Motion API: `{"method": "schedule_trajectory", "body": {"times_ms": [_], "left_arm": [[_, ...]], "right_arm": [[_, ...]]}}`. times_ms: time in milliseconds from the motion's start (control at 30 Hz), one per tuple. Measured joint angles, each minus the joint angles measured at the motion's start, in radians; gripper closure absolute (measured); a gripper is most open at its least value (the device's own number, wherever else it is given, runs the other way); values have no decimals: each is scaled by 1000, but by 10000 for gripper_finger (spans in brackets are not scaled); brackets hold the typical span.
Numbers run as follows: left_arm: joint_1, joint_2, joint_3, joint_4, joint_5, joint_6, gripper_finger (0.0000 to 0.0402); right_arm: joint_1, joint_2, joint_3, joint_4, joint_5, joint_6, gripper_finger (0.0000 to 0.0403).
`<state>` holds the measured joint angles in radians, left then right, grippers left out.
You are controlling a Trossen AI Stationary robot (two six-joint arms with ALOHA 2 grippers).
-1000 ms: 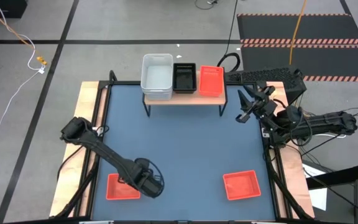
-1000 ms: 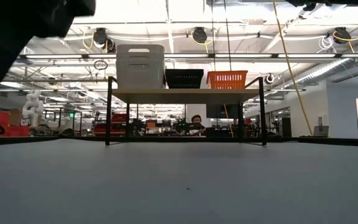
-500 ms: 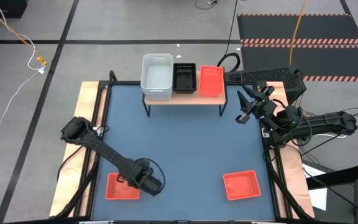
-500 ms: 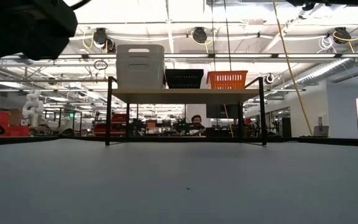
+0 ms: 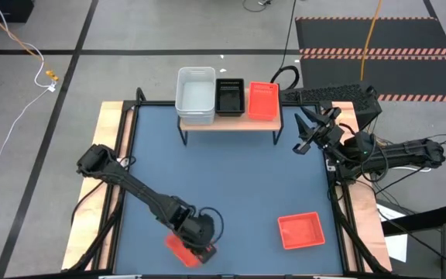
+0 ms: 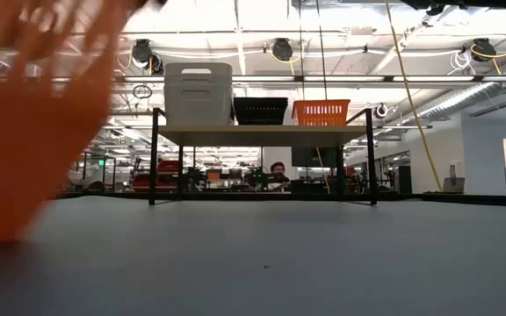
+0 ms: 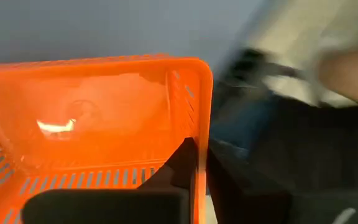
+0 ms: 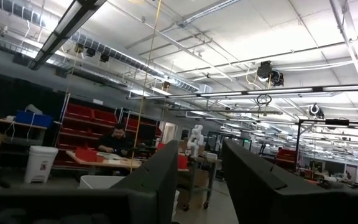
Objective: Stack baskets on shelf by color
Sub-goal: Stack the left orange bin on top of the other orange bin on the shelf
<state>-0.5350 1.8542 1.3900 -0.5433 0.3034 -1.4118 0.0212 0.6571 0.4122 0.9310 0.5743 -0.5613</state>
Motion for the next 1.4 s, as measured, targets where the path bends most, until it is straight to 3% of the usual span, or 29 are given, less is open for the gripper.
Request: {"method": "schedule_trajectory", "body": {"times_ms": [133,400,633,800,967,1167,1400], "left_arm": [[23,0,27,128,-35,138,391],[125,0,209,-47,66,459,380],[230,0,478,-200,189,991,389],[321,0,679,-301,-31,1297,386],[442,0,805,-348,-233,1484,395],[609,11,817,-334,-256,1683,394],[752,83,817,-184,-316,1896,393]], "right_arm": [[0,0,0,0,0,26,284],[0,0,0,0,0,30,284],[0,0,0,0,0,27,284],[33,-22,0,-10,15,27,284],[88,-55,0,-24,28,25,284],[130,-64,0,-24,27,-30,284],[140,-69,0,-20,25,-58,284]]}}
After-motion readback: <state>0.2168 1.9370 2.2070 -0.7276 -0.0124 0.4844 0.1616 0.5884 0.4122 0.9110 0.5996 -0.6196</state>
